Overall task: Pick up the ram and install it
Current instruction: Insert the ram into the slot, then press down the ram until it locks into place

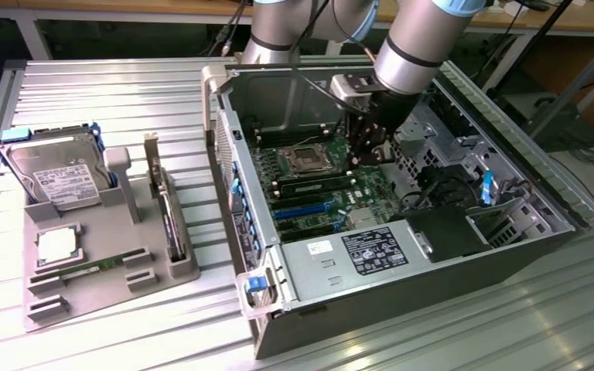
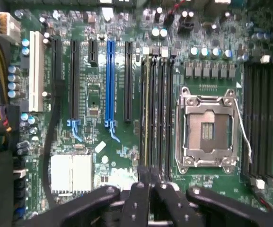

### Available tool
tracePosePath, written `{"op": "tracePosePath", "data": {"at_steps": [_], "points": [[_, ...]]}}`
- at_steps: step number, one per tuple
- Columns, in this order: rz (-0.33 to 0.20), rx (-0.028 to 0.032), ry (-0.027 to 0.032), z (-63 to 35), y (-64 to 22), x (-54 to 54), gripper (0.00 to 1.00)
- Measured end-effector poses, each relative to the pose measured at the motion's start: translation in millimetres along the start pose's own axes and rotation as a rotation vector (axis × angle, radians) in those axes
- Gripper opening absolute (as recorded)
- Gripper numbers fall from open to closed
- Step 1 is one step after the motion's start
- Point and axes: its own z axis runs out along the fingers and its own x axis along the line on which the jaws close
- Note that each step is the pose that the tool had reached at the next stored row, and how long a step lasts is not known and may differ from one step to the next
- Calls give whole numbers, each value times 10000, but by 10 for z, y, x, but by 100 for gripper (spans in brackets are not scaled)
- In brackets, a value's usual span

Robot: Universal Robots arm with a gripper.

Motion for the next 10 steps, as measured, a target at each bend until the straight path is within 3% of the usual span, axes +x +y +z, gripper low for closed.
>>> {"op": "tracePosePath", "data": {"at_steps": [10], "points": [[21, 1, 1, -2, -28, 1, 10]]}}
